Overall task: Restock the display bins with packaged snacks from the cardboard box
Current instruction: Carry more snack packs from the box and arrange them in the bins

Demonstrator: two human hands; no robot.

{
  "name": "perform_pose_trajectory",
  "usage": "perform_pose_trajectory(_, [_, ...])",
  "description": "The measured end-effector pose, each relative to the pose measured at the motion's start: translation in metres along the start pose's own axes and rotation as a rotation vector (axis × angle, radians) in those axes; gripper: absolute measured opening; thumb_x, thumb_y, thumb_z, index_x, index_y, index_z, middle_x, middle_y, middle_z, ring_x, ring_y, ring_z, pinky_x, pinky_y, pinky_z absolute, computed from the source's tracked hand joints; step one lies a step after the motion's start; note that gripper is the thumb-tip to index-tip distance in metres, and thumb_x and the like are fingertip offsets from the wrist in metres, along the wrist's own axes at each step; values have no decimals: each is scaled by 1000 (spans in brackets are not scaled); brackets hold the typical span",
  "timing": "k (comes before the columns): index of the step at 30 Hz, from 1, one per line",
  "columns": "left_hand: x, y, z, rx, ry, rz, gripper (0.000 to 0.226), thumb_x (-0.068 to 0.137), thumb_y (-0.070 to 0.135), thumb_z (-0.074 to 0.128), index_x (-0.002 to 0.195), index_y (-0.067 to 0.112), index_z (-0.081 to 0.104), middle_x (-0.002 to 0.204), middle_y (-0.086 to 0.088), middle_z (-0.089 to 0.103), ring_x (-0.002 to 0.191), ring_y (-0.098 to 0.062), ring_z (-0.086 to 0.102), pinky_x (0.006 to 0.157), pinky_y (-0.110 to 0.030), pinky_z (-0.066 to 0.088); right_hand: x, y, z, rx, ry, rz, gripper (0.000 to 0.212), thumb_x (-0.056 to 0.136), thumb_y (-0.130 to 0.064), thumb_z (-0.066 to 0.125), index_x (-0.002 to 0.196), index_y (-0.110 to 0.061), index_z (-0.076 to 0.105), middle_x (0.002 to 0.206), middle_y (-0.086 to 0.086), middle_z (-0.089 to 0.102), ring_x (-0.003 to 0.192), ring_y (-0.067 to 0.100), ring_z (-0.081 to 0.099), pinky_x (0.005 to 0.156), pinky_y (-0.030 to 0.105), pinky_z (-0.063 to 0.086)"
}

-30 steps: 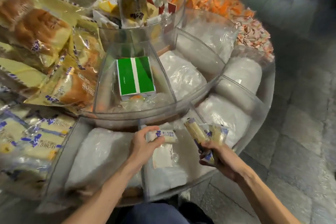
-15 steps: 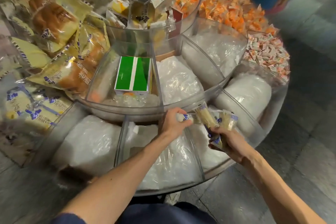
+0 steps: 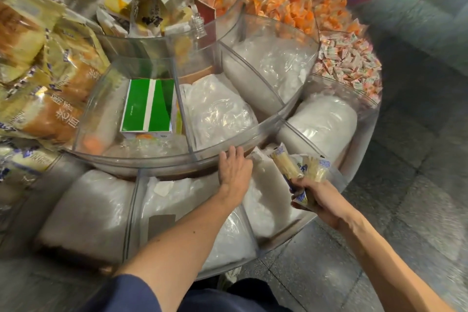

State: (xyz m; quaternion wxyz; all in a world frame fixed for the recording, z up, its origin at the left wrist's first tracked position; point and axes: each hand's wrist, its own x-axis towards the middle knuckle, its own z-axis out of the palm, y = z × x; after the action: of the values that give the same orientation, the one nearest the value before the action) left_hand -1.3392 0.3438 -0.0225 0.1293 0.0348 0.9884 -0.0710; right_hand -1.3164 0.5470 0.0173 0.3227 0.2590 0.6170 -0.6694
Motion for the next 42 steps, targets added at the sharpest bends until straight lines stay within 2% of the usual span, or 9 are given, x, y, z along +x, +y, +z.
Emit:
perform_pose_trajectory(10, [7,-2,-11,-3,-61,47,32,91,9,62,122,20,64,122,-7,59,117,-27,48,95,-38,38,3,-6,0,-7,-46,-7,33,92,-12,66,120,6,61,90,13,66,78,18,64,69,34,61])
perform_pose_trajectory(13, [2,-15,-23,-425,-47,0,18,95,21,63,112,15,68,111,-7,68,107,-27,62,92,-39,47,1,-6,0,17,-73,3,43,86,-12,70,122,7,59,86,13,65,70,18,64,65,35,60])
perform_pose_trajectory(18, [-29,-36,-56,-1531,-219,-221,28,101,37,56,108,13,67,72,-2,66,57,-12,61,51,-28,48,-9,-7,15,-36,-114,-20,48,79,-13,74,119,7,58,82,13,68,66,19,66,62,35,60])
perform_pose_trajectory(23, [-72,-40,-52,-1841,-572,-285,53,93,61,55,126,21,48,61,-3,63,47,-14,56,40,-23,39,-31,4,46,-199,-191,-100,52,71,-16,82,113,2,58,85,12,67,73,21,62,61,31,55])
perform_pose_trajectory(27, [-88,-52,-47,-2104,-545,-326,46,94,38,66,123,5,52,65,-8,63,53,-17,58,44,-24,46,-52,10,60,-269,-240,-135,50,75,-19,83,116,-2,59,96,18,70,82,30,66,63,32,58])
perform_pose_trajectory(32, [-114,-71,-54,-2171,-648,-58,56,84,56,60,108,5,56,81,-13,66,70,-24,66,55,-29,55,-65,18,54,-133,-171,-149,68,72,-22,85,119,17,54,112,25,70,99,39,70,81,46,58])
perform_pose_trajectory(34, [-120,-73,-55,-2175,-630,-37,53,87,57,56,109,8,53,84,-17,65,72,-27,66,54,-31,55,-70,15,54,-38,-191,-158,44,79,-11,78,111,13,59,102,22,74,96,41,70,72,39,61])
perform_pose_trajectory(38, [-121,-72,-51,-2068,-547,-37,14,94,13,65,100,11,53,91,-20,66,68,-26,66,52,-29,55,-67,-2,52,169,-172,-165,35,82,-6,63,115,5,60,100,18,74,79,25,75,66,31,61])
perform_pose_trajectory(42, [-109,-62,-44,-1828,-490,-10,40,87,-1,71,115,15,48,106,-18,72,76,-26,67,58,-30,53,-49,-17,42,133,-190,-170,46,75,-7,70,118,3,58,97,17,74,79,24,74,66,31,61])
